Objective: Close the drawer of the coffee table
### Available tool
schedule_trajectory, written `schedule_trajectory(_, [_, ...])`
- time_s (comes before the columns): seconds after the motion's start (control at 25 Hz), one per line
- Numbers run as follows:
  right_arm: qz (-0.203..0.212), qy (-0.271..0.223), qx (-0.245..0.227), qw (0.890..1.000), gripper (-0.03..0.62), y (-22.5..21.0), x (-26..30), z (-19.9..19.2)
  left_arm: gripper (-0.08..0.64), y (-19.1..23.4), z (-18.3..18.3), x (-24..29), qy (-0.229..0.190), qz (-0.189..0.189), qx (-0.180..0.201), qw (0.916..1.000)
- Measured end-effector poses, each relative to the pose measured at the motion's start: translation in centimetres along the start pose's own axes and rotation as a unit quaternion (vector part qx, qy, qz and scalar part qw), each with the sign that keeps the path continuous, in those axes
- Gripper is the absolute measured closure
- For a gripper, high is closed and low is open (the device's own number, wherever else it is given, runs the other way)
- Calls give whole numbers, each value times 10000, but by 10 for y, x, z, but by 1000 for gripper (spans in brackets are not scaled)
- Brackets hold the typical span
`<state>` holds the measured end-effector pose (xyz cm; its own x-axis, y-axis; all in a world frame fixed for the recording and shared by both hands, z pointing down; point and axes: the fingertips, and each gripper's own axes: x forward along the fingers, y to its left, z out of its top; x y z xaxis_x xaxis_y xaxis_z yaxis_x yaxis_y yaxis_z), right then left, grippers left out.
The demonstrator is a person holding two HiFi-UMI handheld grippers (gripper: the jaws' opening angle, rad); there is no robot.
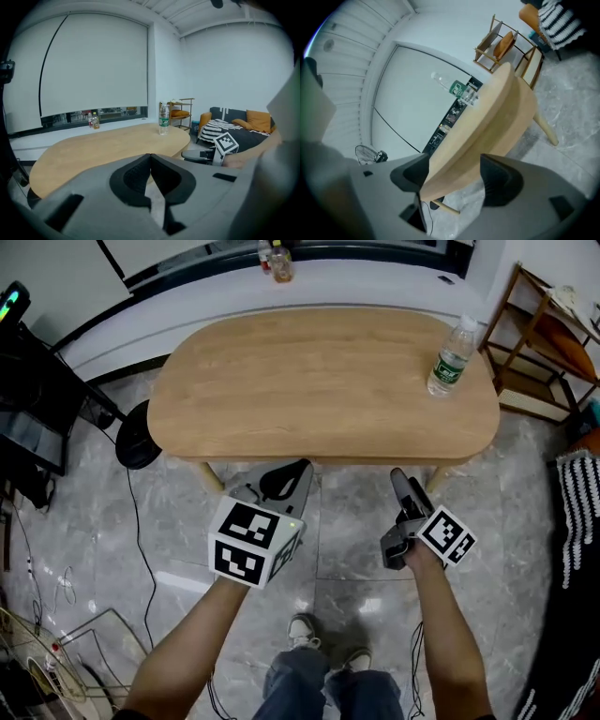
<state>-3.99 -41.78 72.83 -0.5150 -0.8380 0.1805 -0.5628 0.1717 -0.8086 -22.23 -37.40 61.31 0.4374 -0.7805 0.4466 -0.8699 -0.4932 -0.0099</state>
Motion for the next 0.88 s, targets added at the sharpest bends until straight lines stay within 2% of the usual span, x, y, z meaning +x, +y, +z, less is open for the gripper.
schedule_trajectory(0.32, [65, 367, -643, 9972, 313, 111, -40, 50, 558, 9, 85, -72, -93, 243, -96, 9996])
schedule_trajectory(0.6, [147, 675, -1312, 9889, 380, 221, -64, 91, 558, 16, 150, -142, -62, 492, -254, 9984])
schedule_trajectory(0.88, [509, 841, -1605, 9821, 436, 327, -90, 134, 558, 5, 225, -193, -168, 632, -186, 9977])
